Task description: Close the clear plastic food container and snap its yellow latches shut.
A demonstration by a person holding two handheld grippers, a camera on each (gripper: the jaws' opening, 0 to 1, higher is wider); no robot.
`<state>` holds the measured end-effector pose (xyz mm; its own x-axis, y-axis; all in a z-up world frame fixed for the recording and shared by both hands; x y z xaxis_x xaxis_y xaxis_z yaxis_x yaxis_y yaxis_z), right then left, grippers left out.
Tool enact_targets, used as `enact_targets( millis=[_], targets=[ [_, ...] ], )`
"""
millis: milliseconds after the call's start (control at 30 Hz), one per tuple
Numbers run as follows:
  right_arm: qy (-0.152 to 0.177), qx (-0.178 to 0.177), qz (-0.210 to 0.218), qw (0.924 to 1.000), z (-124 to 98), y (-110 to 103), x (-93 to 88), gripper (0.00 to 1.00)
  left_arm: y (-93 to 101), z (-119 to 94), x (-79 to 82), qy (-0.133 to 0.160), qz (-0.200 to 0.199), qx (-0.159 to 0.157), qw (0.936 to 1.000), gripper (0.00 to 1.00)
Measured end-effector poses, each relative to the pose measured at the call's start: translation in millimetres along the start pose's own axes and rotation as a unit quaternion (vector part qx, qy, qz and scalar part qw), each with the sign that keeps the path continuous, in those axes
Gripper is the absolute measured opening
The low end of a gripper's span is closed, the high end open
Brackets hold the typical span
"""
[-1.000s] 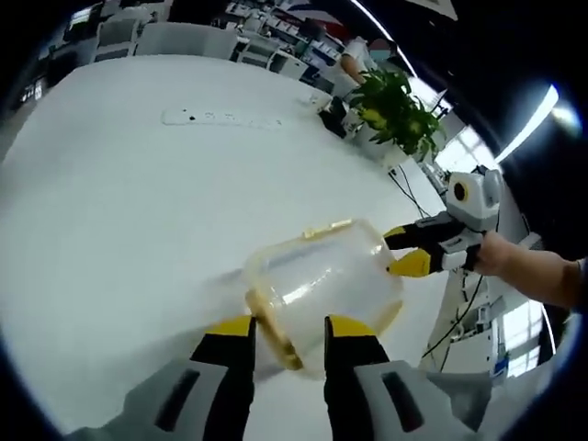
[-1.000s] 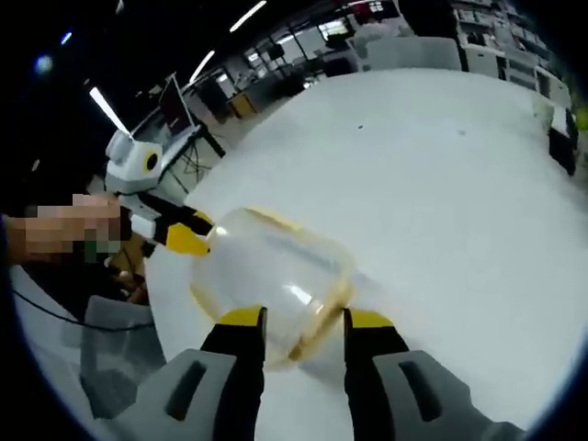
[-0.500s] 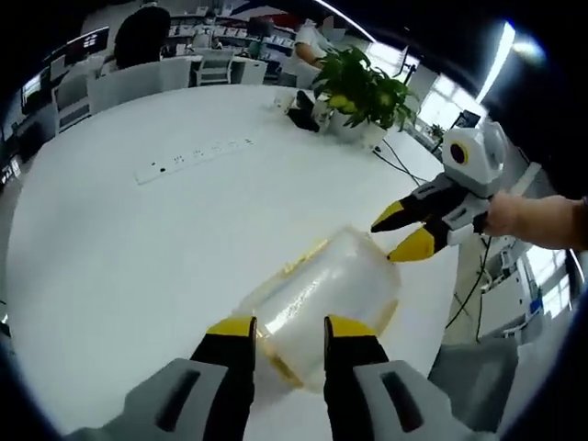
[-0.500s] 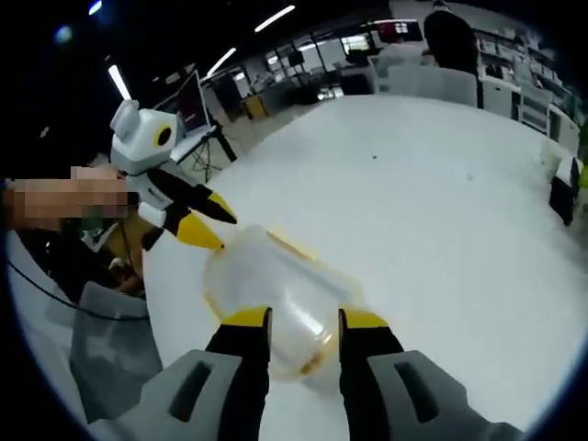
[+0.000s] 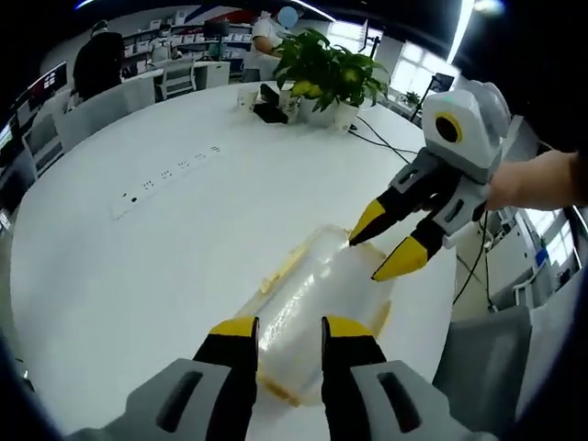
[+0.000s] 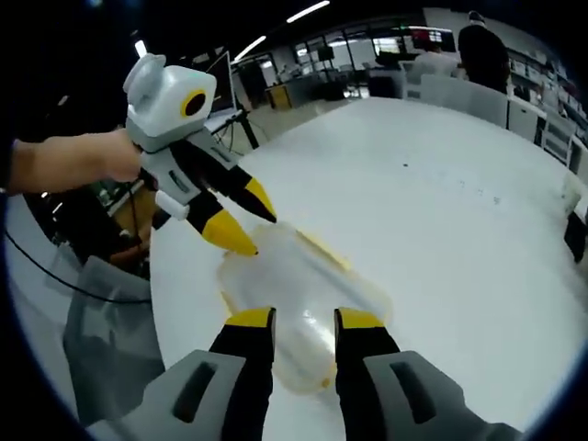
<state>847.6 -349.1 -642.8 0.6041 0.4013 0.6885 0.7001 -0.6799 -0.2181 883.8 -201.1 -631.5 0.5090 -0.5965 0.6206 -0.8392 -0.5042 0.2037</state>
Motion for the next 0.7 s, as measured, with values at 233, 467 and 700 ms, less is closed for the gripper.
enact_targets(
  millis=[233,467,700],
  targets=[
    [-0.001,0.007,-0.018,0.9998,3,-4,1.5,0.20,6.5,10,3.8,-0.011,0.043,-0.011,0.9989,0.19],
    [-0.010,0.011,-0.040,0.9991,9,-10,-2.0,0.18,11.8,19,8.5,-0.010,0.066,-0.023,0.9975,0.18],
    [-0.016,0.013,-0.075,0.9970,15,-12,-2.1,0.19,14.0,28,9.3,-0.016,0.082,-0.027,0.9962,0.18]
  ],
)
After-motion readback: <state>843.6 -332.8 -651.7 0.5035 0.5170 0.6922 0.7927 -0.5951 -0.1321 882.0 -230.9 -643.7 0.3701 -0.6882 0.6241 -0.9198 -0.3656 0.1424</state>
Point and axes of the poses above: the point that each gripper's makers call its tool centre point, and the gripper's own axes: z roughly forward along the fingers, y roughly to its right, x roughly out of its top, the point moved 7 cm from there along -z, roughly backward along the fingers, and after that the axes turned 4 degrees about -x, right-handed, at the moved point
